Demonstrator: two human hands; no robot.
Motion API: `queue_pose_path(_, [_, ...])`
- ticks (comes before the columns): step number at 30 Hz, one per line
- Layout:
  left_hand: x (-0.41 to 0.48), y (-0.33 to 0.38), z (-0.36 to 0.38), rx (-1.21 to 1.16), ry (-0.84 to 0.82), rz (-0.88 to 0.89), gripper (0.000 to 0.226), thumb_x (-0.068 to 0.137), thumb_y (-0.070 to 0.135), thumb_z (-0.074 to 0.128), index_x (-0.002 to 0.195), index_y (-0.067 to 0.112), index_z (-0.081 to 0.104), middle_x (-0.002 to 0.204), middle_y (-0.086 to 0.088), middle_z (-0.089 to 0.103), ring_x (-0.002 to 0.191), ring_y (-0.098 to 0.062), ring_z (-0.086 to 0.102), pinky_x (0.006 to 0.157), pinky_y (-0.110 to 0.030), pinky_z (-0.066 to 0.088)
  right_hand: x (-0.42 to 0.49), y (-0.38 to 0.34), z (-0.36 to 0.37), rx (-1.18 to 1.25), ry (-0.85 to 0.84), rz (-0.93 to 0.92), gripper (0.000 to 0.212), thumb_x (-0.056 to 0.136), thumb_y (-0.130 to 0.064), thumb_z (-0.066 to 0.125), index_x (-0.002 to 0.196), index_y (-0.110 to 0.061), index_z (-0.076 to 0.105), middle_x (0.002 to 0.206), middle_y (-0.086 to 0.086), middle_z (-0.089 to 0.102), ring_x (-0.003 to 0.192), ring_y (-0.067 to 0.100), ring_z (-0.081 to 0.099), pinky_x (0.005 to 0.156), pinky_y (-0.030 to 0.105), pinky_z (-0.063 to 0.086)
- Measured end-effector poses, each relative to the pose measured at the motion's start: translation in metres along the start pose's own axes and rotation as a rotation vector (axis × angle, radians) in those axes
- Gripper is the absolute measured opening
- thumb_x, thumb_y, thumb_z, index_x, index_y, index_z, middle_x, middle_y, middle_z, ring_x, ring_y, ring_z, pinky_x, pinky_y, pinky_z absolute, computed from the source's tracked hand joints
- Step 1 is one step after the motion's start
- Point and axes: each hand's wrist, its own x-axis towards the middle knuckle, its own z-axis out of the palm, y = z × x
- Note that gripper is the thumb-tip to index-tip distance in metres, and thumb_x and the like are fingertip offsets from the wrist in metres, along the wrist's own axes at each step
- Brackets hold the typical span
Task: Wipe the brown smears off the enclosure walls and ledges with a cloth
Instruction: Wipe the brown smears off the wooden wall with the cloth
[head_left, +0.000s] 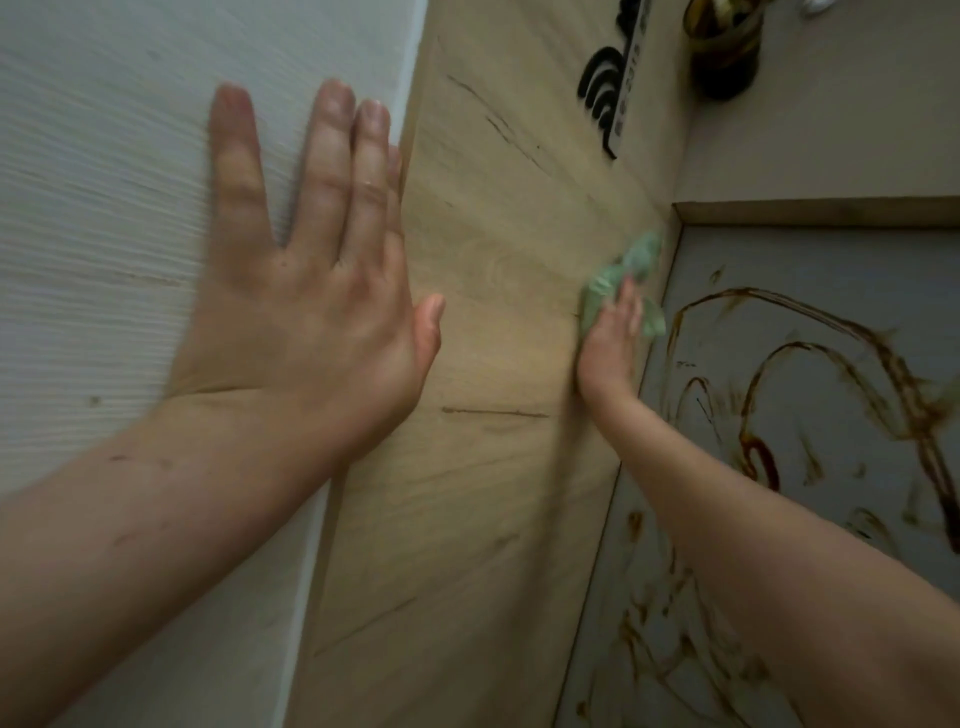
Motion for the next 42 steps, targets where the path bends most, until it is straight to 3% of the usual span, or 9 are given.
queue_pose_path(3, [-0.003,-0.002,0.003,0.032,0.015,0.011,0.083,0.105,0.05,0.003,0.156,-0.015,-0.002,0.166,-0.033,-0.009,0.154,-0.049,-0.013,0.115,-0.075,-0.005,-0.003,0.06,-0.002,0.149,0.039,0.563,0.065,0.106,-0.059,0.007,0.166,-0.032,0.008,0.174,-0.002,0.006,0.16,0.027,0.004,0.128,0.055,0.004])
queue_pose_path(7, [0.0,-0.001,-0.004,0.052,0.002,0.014,0.082,0.105,0.048,0.001,0.157,-0.015,-0.001,0.167,-0.032,-0.007,0.155,-0.049,-0.011,0.116,-0.074,-0.004,-0.087,0.054,0.015,0.164,0.055,0.677,0.059,0.109,-0.053,0.008,0.165,-0.036,0.005,0.174,-0.005,0.004,0.159,0.027,0.005,0.128,0.055,0.003])
queue_pose_path(11, [-0.002,-0.001,-0.002,0.06,0.006,0.008,0.081,0.105,0.047,0.003,0.156,-0.016,-0.001,0.167,-0.032,-0.005,0.155,-0.049,-0.011,0.115,-0.074,-0.008,-0.163,-0.041,0.025,0.002,-0.105,0.006,0.054,0.106,-0.045,0.012,0.154,-0.047,-0.014,0.17,-0.012,-0.012,0.158,0.018,-0.012,0.128,0.043,-0.005])
queue_pose_path(15, [-0.003,-0.001,0.001,0.052,0.027,-0.004,0.08,0.106,0.047,0.003,0.156,-0.016,0.001,0.167,-0.032,-0.004,0.155,-0.048,-0.009,0.116,-0.074,-0.006,-0.117,-0.11,0.022,0.025,-0.017,-0.495,0.065,0.102,-0.05,0.026,0.164,-0.037,0.011,0.173,-0.004,0.004,0.159,0.016,0.0,0.128,0.039,0.0])
queue_pose_path(19, [-0.003,-0.001,-0.001,0.084,-0.001,-0.004,0.082,0.104,0.049,0.002,0.157,-0.014,0.007,0.168,-0.031,-0.001,0.156,-0.047,-0.005,0.119,-0.073,0.001,-0.002,-0.124,0.005,0.008,0.039,-0.04,0.056,0.111,-0.042,0.016,0.166,-0.034,0.005,0.174,-0.003,0.001,0.159,0.023,-0.002,0.128,0.051,-0.001])
queue_pose_path(27, [-0.007,0.0,-0.016,0.041,-0.045,-0.056,0.076,0.104,0.047,0.004,0.162,-0.002,0.012,0.171,-0.021,-0.001,0.158,-0.04,-0.004,0.122,-0.065,-0.005,-0.128,-0.1,-0.001,-0.059,-0.224,0.462,0.059,0.111,-0.048,0.013,0.164,-0.033,-0.006,0.174,0.003,-0.004,0.159,0.031,0.004,0.127,0.053,0.003])
queue_pose_path(32, [-0.07,0.019,-0.036,-0.357,-0.024,-0.226,0.069,0.1,0.032,0.016,0.161,0.001,0.018,0.172,-0.017,0.009,0.159,-0.033,0.001,0.126,-0.056,-0.004,-0.118,-0.157,-0.017,-0.138,-0.252,0.123,0.066,0.107,-0.061,0.014,0.164,-0.035,-0.005,0.174,0.001,-0.007,0.16,0.031,0.002,0.126,0.062,0.008])
queue_pose_path(38, [-0.272,0.094,-0.004,-0.559,-0.002,-0.451,0.069,0.091,0.023,0.043,0.156,0.0,0.038,0.171,-0.016,0.017,0.159,-0.032,0.01,0.127,-0.056,0.014,-0.208,-0.141,0.011,-0.068,-0.258,0.089,0.059,0.111,-0.042,0.006,0.166,-0.023,-0.002,0.173,0.006,-0.009,0.159,0.029,-0.006,0.129,0.051,0.0])
queue_pose_path(42, [-0.368,0.12,0.005,-0.625,-0.123,-0.604,0.08,0.082,0.018,0.058,0.157,-0.002,0.036,0.169,-0.016,0.023,0.158,-0.032,0.016,0.126,-0.057,0.019,-0.297,-0.091,0.02,-0.029,-0.42,0.495,0.07,0.104,-0.058,0.02,0.165,-0.023,0.021,0.168,0.009,0.026,0.151,0.037,0.03,0.122,0.059,0.026])
